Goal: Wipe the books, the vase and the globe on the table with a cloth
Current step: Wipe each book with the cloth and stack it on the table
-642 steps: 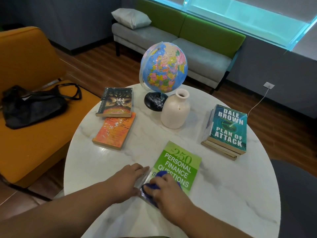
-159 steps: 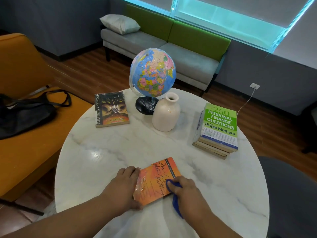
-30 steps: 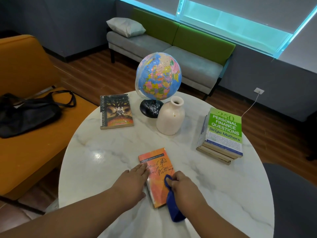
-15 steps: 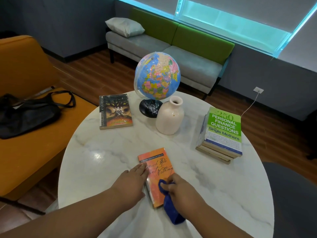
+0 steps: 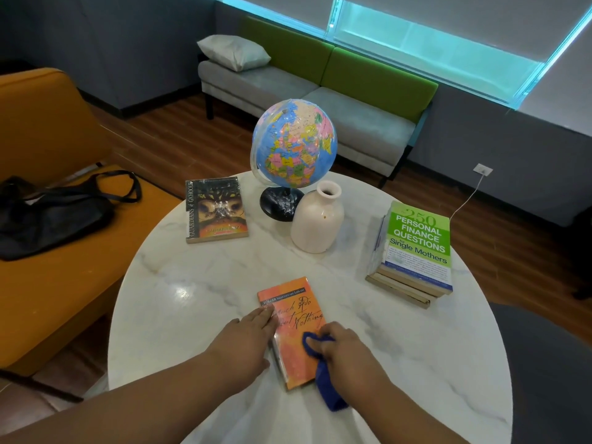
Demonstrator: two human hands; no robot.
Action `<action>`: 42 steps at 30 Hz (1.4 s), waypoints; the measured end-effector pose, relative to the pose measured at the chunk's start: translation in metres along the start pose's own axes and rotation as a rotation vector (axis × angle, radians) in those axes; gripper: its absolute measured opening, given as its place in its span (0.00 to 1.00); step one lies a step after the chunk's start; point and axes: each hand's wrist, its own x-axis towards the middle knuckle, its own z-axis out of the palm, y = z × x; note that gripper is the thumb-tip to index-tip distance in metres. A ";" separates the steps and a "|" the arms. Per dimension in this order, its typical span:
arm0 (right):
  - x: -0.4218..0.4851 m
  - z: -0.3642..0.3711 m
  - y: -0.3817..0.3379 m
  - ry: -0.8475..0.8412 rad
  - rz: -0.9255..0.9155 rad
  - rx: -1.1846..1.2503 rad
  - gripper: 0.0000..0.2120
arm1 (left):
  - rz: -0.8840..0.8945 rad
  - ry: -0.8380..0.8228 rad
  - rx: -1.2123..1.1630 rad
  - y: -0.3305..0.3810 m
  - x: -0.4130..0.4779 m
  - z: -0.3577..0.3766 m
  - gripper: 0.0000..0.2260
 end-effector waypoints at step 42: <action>0.076 0.016 -0.024 -0.068 -0.267 -0.120 0.14 | -0.061 -0.012 -0.060 -0.026 0.019 -0.022 0.29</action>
